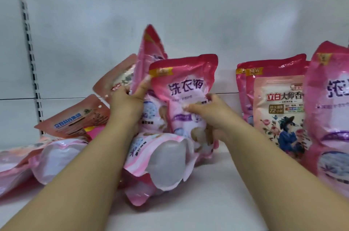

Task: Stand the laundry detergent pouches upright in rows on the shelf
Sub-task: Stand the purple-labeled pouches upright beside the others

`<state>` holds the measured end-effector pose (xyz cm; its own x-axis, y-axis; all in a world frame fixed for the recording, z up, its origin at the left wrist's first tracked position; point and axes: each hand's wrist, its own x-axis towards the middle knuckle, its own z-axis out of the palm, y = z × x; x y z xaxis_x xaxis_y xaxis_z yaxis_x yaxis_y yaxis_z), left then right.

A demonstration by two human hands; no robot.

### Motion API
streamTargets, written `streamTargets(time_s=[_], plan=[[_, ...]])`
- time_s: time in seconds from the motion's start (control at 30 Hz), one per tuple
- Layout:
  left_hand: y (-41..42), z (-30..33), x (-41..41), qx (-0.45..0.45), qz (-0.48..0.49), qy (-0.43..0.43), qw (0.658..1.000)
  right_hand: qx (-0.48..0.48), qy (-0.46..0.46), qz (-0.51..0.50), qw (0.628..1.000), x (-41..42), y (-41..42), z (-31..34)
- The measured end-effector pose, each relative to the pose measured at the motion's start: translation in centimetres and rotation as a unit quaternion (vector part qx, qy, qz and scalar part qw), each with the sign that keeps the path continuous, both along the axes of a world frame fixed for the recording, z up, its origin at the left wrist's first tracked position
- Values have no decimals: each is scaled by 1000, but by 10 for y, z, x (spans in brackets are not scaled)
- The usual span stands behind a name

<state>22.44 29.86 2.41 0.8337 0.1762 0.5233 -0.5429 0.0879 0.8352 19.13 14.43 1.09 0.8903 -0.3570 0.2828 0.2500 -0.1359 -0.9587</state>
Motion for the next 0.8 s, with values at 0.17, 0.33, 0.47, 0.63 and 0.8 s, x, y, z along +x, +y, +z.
streamTargets(time_s=[0.17,0.33,0.47,0.63,0.8], plan=[[8,-2,10,-45,18,18,999,18,-72,-149,986,12,-14,-6],[7,0,8,-3,39,13,999,-29,-52,-252,966,28,-23,-15],[6,-1,10,7,46,-3,999,-114,-69,-276,952,43,-28,-18],[6,0,15,10,26,-10,1000,-97,-9,-244,965,55,-42,-29],[7,0,17,9,24,-4,1000,-55,-13,-192,980,52,-51,-27]])
